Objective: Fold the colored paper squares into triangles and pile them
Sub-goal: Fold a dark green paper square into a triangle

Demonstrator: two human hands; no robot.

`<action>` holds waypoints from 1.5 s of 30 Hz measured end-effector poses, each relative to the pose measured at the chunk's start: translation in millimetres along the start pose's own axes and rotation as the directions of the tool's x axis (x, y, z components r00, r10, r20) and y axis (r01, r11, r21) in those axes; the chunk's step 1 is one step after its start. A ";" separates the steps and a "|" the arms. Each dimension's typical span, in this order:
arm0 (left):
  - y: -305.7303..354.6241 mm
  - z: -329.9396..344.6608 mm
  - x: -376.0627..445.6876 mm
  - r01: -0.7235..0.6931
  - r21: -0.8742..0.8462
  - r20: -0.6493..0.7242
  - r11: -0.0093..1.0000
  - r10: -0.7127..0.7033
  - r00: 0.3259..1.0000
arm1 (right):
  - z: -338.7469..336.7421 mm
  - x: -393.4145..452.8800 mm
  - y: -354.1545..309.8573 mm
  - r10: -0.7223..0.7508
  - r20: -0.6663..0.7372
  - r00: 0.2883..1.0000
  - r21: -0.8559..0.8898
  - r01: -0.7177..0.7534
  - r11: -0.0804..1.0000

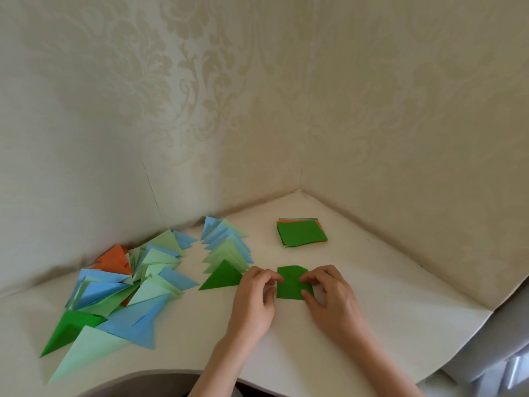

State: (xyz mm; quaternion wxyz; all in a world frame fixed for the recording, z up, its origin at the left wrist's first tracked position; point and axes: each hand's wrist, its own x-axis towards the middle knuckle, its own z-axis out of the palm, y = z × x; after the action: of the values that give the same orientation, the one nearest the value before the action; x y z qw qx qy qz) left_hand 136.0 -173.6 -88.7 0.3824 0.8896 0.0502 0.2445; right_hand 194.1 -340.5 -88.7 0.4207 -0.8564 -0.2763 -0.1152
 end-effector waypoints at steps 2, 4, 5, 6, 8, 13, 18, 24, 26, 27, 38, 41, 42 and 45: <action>6.4 1.9 -3.9 -0.079 0.065 -0.052 0.995 0.083 0.995 | 0.1 -0.2 -1.2 -0.002 -0.015 1.000 0.009 0.002 1.000; 15.2 5.5 -11.3 -0.164 0.111 -0.049 0.980 0.171 0.984 | -0.9 -0.2 -2.5 0.009 -0.021 1.000 0.016 -0.008 1.000; 18.2 7.8 -14.8 -0.186 0.122 -0.016 0.975 0.190 0.982 | -1.4 -0.3 -2.7 0.010 -0.019 1.000 0.008 -0.010 1.000; 19.5 10.1 -17.6 -0.203 0.141 0.024 0.969 0.202 0.979 | -1.7 -0.2 -2.3 0.004 -0.013 1.000 -0.006 -0.004 1.000; 19.4 11.0 -20.7 -0.242 0.191 0.080 0.951 0.230 0.970 | -2.8 0.4 -2.7 0.007 0.010 1.000 -0.048 -0.006 0.999; 14.8 -6.6 -18.6 -0.292 0.262 0.144 0.920 0.262 0.954 | -5.3 8.8 -15.0 0.161 0.111 0.981 -0.103 -0.150 0.983; 5.6 -26.3 -17.2 -0.264 0.307 0.209 0.914 0.205 0.956 | -7.1 6.0 -30.9 0.197 0.227 0.954 -0.157 -0.164 0.974; 0.4 -34.1 -20.1 -0.276 0.282 0.108 0.919 0.256 0.961 | -10.0 -8.4 -40.6 0.182 0.268 0.946 -0.005 -0.187 0.982; -2.3 -33.3 -19.7 -0.268 0.262 0.104 0.927 0.249 0.963 | -9.9 -7.0 -43.3 0.124 0.265 0.956 0.022 -0.134 0.991; -3.9 -32.7 -19.8 -0.260 0.245 0.100 0.934 0.243 0.965 | -9.3 -5.0 -43.0 0.085 0.251 0.964 0.001 -0.088 0.996; -16.5 -40.3 -22.7 -0.098 0.112 0.040 0.989 0.094 0.995 | 3.0 -4.0 -21.4 -0.056 0.182 0.982 -0.132 0.081 0.988; -16.0 -33.8 -21.1 -0.062 0.114 -0.014 0.992 0.064 0.998 | 3.4 1.9 -22.1 0.006 0.193 0.981 -0.142 0.022 0.990; -14.4 -31.5 -20.2 -0.058 0.121 -0.035 0.991 0.063 0.997 | 4.5 3.2 -22.0 0.016 0.189 0.982 -0.162 0.015 0.987; -8.2 -24.4 -17.6 -0.048 0.145 -0.079 0.988 0.060 0.995 | 9.1 7.1 -23.3 0.005 0.169 0.986 -0.236 0.036 0.971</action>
State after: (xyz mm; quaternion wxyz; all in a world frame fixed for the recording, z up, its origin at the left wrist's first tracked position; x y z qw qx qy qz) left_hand 109.8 -156.6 -87.1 0.3087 0.9048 0.0595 0.2874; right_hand 186.3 -319.2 -75.9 0.2890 -0.9052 -0.3018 -0.0779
